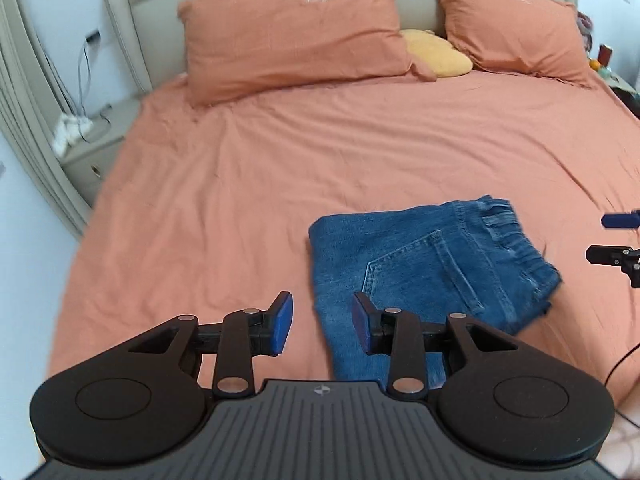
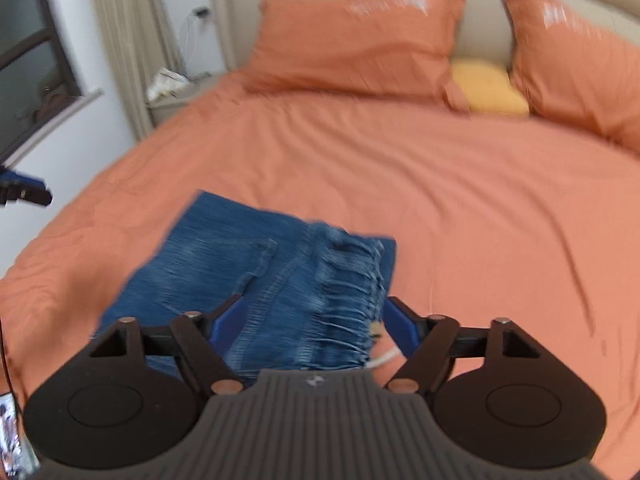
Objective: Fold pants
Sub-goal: 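Lay the folded jeans down and open both grippers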
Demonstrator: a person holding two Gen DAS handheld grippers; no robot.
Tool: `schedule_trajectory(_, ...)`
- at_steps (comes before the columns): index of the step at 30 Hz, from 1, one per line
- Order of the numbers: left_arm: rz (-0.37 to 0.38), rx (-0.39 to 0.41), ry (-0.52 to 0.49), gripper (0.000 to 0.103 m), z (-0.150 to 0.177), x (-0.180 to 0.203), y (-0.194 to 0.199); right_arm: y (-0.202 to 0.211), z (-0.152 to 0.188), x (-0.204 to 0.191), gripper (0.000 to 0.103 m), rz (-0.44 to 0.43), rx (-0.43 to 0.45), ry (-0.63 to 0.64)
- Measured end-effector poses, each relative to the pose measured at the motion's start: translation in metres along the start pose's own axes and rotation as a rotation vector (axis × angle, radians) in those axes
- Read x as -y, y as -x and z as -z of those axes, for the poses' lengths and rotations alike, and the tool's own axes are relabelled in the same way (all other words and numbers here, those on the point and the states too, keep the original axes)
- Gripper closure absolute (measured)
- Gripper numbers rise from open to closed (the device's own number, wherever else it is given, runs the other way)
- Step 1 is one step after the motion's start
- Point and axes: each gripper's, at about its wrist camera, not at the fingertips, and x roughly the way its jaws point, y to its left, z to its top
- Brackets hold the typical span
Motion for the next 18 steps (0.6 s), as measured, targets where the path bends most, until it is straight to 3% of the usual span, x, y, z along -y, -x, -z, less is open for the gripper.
schedule_trajectory(4, -0.083, -0.008, -0.124, 0.062, 0.006, 0.020, 0.059, 0.057, 0.012, -0.025, 0.021, -0.027, 0.085, 0.072)
schedule_trajectory(6, -0.110, 0.006, -0.139, 0.062, 0.011, 0.027, 0.078, 0.077, 0.024, -0.039, 0.019, -0.034, 0.117, 0.103)
schedule_trajectory(9, -0.062, 0.047, -0.091, 0.061, 0.028, 0.036, 0.095, 0.100, 0.046, -0.054, 0.017, -0.028, 0.166, 0.122)
schedule_trajectory(11, -0.024, 0.114, -0.032, 0.055, 0.044, 0.044, 0.096, 0.108, 0.061, -0.064, 0.007, 0.002, 0.191, 0.111)
schedule_trajectory(15, 0.024, 0.204, 0.048, 0.054, 0.080, 0.063, 0.084, 0.118, 0.091, -0.078, 0.006, 0.013, 0.231, 0.101)
schedule_trajectory(18, 0.007, 0.259, 0.133, 0.054, 0.103, 0.078, 0.070, 0.122, 0.112, -0.089, 0.006, 0.077, 0.268, 0.105)
